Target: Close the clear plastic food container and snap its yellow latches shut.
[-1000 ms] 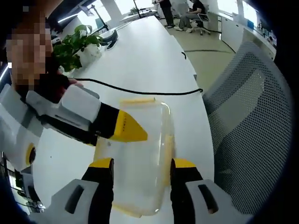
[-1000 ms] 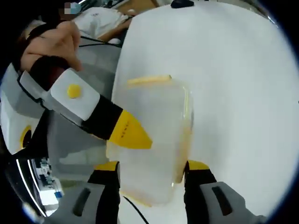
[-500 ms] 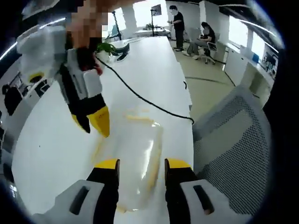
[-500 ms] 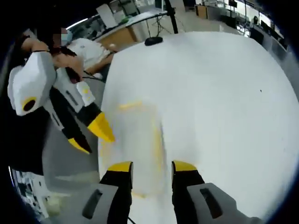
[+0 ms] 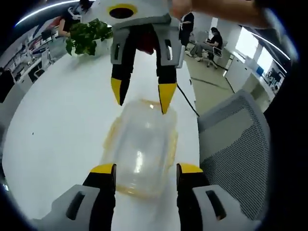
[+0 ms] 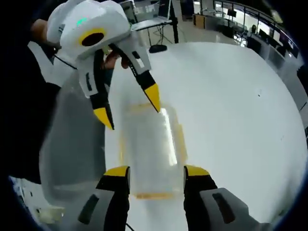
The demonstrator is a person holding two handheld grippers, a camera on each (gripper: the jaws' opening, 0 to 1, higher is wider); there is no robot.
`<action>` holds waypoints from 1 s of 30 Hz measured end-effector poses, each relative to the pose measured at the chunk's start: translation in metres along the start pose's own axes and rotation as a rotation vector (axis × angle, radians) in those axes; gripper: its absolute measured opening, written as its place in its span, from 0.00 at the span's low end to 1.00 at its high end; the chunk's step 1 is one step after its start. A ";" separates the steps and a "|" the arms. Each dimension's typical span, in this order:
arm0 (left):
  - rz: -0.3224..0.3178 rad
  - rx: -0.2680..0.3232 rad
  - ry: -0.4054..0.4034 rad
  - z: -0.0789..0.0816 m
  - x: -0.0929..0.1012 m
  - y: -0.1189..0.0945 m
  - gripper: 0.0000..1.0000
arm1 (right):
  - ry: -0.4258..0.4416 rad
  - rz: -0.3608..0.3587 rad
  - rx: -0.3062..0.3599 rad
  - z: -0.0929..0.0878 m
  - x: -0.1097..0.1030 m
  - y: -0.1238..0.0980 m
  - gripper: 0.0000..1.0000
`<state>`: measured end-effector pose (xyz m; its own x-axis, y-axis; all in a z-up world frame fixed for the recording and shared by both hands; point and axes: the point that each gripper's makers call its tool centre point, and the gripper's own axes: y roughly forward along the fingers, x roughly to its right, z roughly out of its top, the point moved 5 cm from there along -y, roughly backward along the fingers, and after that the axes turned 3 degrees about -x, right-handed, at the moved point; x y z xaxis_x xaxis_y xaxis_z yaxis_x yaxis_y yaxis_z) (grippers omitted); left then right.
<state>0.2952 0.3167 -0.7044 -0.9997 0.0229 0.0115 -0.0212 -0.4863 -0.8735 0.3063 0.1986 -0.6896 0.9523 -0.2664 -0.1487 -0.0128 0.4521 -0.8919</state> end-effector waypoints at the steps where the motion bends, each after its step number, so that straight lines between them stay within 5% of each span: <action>1: 0.000 -0.002 0.001 0.000 0.000 0.000 0.52 | -0.001 -0.003 0.000 0.000 -0.001 -0.001 0.45; 30: -0.012 -0.121 0.144 0.000 -0.014 0.016 0.65 | -0.081 -0.091 -0.050 -0.015 -0.009 0.025 0.75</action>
<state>0.3094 0.3088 -0.7182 -0.9867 0.1574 -0.0398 -0.0228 -0.3771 -0.9259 0.2929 0.1995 -0.7171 0.9718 -0.2336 -0.0326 0.0619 0.3858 -0.9205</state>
